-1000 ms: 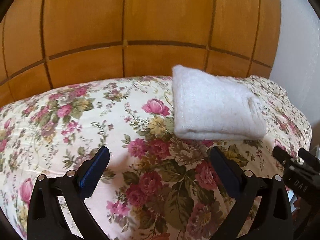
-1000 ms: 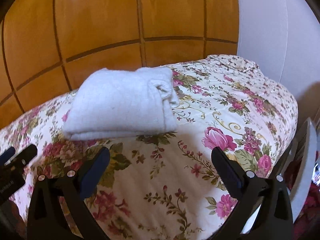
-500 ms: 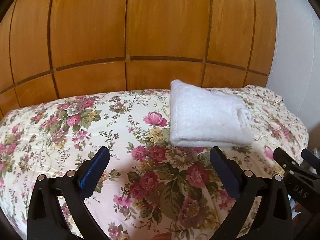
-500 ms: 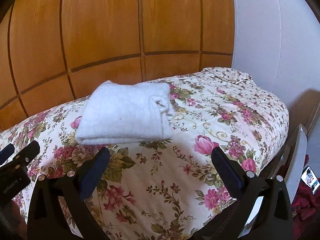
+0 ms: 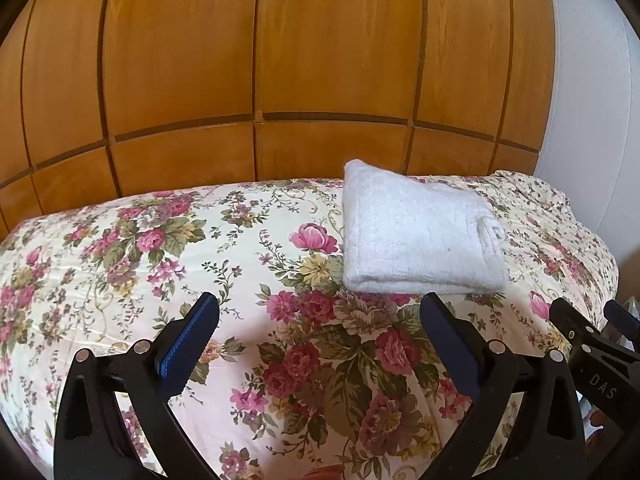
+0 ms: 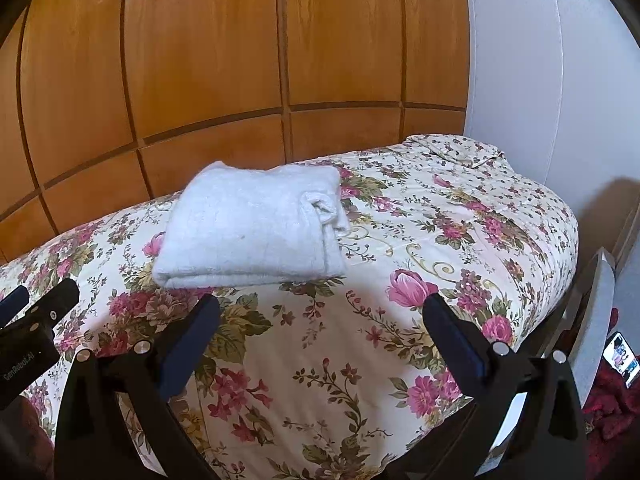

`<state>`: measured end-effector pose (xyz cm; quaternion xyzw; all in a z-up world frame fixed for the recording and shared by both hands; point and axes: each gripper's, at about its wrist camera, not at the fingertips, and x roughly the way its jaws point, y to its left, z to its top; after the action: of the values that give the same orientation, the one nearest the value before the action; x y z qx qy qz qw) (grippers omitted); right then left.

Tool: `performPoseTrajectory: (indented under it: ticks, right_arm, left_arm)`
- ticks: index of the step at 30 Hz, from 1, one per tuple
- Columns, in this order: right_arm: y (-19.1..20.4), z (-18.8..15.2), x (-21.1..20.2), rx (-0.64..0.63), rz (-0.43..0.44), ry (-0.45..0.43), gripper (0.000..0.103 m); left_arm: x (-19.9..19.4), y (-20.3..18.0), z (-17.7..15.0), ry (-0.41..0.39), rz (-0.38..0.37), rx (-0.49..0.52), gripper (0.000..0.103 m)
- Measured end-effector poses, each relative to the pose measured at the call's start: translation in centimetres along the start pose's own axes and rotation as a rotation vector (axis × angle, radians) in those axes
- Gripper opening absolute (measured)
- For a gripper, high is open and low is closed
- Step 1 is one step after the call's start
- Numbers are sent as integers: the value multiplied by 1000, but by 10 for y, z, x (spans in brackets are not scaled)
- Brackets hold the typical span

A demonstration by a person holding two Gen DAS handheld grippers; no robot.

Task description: Fold small clothes

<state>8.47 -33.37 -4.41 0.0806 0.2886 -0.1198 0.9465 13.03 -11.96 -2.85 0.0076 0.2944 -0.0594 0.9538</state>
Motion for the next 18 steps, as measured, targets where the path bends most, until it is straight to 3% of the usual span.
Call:
performPoseTrajectory:
  ticks: [18]
  right_arm:
    - [-1,-1,3,1,4,12,101]
  left_arm:
    - [4,-1,-3,18,-9,0,99]
